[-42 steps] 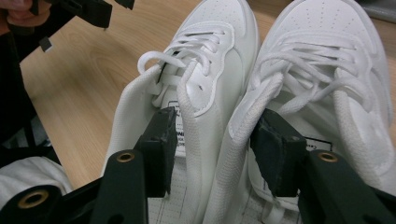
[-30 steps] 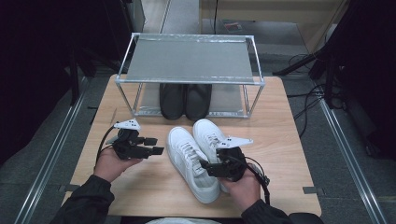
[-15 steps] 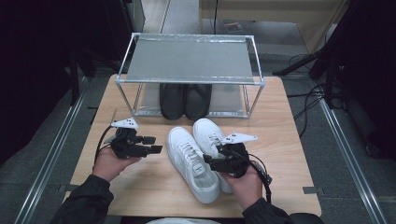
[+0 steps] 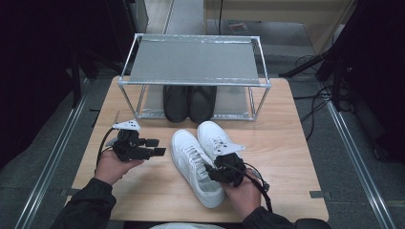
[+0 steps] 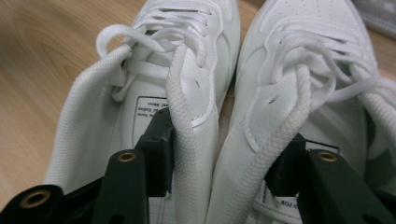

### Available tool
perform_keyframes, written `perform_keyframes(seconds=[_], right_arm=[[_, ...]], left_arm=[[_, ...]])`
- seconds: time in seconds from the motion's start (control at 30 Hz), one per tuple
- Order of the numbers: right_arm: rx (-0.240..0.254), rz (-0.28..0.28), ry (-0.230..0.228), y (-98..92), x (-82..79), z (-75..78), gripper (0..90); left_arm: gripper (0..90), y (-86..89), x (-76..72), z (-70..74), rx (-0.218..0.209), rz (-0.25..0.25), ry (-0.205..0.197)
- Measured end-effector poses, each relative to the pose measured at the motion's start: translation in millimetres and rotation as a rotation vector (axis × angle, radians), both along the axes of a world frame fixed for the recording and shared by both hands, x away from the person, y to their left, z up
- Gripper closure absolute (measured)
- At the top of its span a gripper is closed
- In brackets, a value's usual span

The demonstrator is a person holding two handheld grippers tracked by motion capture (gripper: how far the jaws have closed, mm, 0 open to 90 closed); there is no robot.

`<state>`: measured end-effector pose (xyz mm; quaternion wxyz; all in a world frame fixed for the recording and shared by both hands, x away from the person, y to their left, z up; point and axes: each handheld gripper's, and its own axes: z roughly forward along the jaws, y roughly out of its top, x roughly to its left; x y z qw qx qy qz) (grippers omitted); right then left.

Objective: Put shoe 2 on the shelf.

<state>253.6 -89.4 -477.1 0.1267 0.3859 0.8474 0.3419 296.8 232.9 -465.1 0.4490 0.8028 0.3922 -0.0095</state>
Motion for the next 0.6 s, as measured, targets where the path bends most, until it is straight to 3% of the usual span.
perform_keyframes(seconds=[0.17,0.27,0.33,0.43,0.6], right_arm=[[0.016,-0.015,0.001,-1.4,0.7,0.2,62.4],[0.031,-0.006,0.012,-3.3,2.9,0.6,70.8],[0.053,-0.009,0.027,-6.5,4.6,0.7,74.0],[0.067,-0.006,0.034,-9.5,5.4,1.3,75.7],[0.077,0.006,0.059,-12.7,8.2,3.5,77.3]], left_arm=[[43.4,0.8,1.7,0.2,-0.022,-0.003,0.01],[43.7,4.0,4.9,0.7,-0.084,-0.013,0.035],[43.9,6.5,5.7,2.5,-0.106,0.001,0.029],[44.0,9.5,6.7,3.5,-0.117,0.012,0.024],[44.3,10.4,8.7,2.2,-0.086,0.015,0.023]])
